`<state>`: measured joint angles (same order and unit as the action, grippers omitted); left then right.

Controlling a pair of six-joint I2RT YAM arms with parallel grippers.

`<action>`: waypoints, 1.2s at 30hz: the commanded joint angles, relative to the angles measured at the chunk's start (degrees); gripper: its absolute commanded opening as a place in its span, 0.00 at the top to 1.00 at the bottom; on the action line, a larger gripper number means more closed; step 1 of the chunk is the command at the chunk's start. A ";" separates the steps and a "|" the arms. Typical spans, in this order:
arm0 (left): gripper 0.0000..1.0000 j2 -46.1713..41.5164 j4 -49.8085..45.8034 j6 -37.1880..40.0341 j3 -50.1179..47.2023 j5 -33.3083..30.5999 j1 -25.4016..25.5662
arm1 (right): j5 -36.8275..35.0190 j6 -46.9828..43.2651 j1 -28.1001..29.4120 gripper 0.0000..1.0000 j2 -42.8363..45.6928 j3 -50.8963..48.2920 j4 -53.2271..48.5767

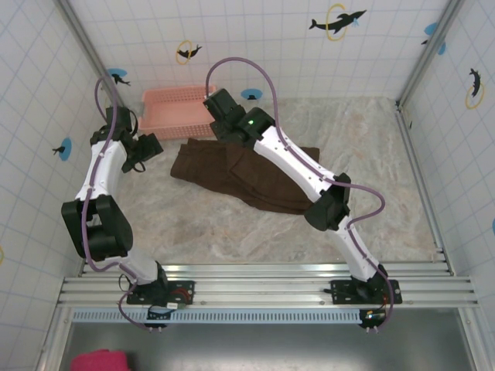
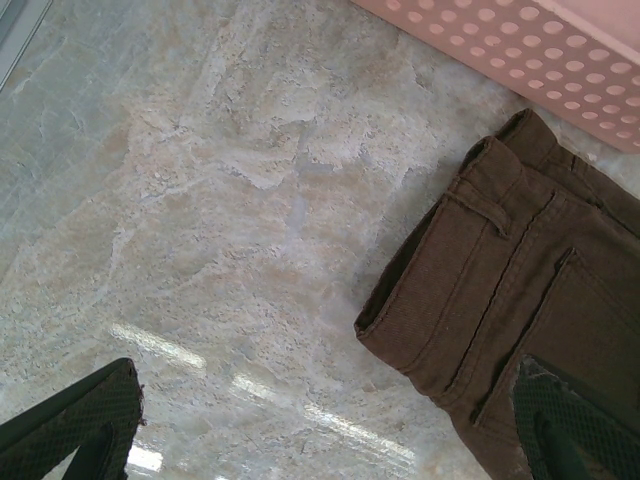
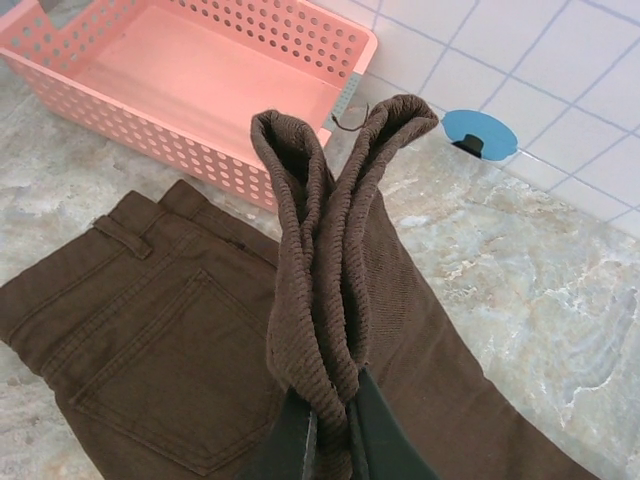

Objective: Roll up the long pants

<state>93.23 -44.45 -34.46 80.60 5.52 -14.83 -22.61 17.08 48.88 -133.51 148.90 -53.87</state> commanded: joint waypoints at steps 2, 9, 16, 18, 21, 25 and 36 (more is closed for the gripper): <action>0.03 -1.44 -0.43 -0.26 -0.88 -0.63 0.31 | 2.22 1.26 -0.39 1.00 -2.85 2.47 4.53; 0.03 -2.29 -1.08 -0.04 -0.79 -0.53 0.33 | 4.85 1.96 -1.75 1.00 -6.58 2.52 5.96; 0.03 -4.35 -1.75 -0.53 -0.88 -0.16 0.36 | 10.43 5.03 -2.58 1.00 -10.74 2.45 11.28; 0.03 -5.11 -2.63 -0.45 -0.88 -0.50 0.37 | 13.03 7.01 -2.61 1.00 -11.90 2.47 13.78; 0.03 -6.25 -3.68 -0.14 -0.88 -0.86 0.33 | 17.46 10.63 -2.27 0.94 -13.83 2.46 18.25; 0.03 -7.64 -4.96 0.18 -0.88 -1.17 0.33 | 22.58 16.30 -1.70 0.59 -16.30 2.45 25.72; 0.03 -7.82 -3.55 -0.90 -3.97 -0.91 0.66 | 33.10 22.40 -3.09 0.34 -13.32 4.47 25.05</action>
<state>85.76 -48.01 -34.50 78.37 4.82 -14.68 8.08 40.21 46.74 -150.50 151.02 -24.62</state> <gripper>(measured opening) 0.972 0.658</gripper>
